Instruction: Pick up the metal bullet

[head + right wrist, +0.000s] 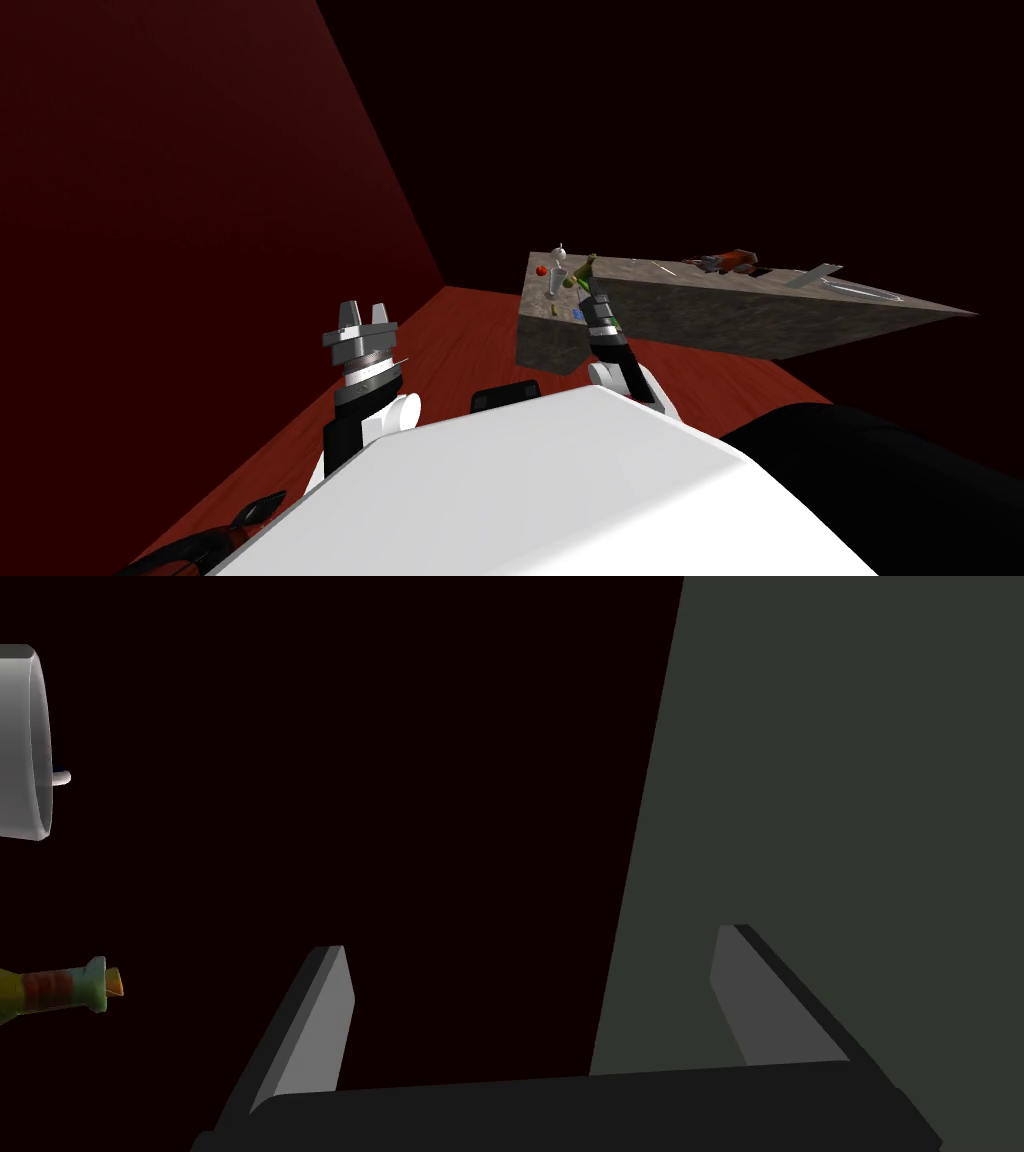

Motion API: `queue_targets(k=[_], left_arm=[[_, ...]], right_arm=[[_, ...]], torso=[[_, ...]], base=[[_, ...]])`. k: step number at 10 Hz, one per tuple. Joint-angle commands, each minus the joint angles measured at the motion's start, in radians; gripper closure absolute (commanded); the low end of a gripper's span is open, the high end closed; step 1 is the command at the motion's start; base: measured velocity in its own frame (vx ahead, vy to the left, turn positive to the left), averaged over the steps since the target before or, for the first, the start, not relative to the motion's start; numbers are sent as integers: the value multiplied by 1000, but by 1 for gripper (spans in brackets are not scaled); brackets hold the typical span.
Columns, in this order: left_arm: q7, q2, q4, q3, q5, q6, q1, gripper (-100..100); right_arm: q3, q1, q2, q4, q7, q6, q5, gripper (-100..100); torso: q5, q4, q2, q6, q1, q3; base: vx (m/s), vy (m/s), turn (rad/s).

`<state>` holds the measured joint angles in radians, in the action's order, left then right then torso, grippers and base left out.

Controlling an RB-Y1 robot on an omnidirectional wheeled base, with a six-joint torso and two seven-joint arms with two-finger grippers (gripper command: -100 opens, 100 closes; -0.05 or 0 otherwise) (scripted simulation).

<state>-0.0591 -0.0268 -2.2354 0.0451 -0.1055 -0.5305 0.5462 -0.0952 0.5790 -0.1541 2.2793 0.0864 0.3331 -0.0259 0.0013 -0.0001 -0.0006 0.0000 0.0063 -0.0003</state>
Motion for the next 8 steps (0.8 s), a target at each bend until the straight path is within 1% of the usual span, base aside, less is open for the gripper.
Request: queue_targets(k=[1,2,3,4,5,6,7,8], left_arm=[[0,0,0,0,0,0,0,0],[0,0,0,0,0,0,0,0],[0,0,0,0,0,0,0,0],[0,0,0,0,0,0,0,0],[0,0,0,0,0,0,0,0],[0,0,0,0,0,0,0,0],[0,0,0,0,0,0,0,0],[0,0,0,0,0,0,0,0]], right_arm=[[-14,6,-23,1,-12,-29,-10,-100],[-28,17,-53,-2,-24,-68,-23,-100],[-43,29,-84,-6,-38,-96,-37,-100],[-43,29,-84,-6,-38,-111,-37,-100],[-60,41,-115,-11,-55,-144,-54,-100],[-60,41,-115,-11,-55,-158,-54,-100],[-78,54,-147,-16,-73,-202,-72,-100],[-97,68,-178,-22,-93,-232,-93,-100]], torso=[[0,0,0,0,0,0],[0,0,0,0,-1,0],[0,0,0,0,-2,0],[0,0,0,0,-1,0],[0,0,-1,0,-1,-1],[0,0,-1,0,-1,-1],[0,0,-1,0,-2,-1],[0,0,-1,0,-1,-1]], base=[[8,81,-18],[3,62,-43],[20,92,-50],[31,79,-24],[25,77,-44],[19,63,-19],[30,82,-24],[59,118,-71]])
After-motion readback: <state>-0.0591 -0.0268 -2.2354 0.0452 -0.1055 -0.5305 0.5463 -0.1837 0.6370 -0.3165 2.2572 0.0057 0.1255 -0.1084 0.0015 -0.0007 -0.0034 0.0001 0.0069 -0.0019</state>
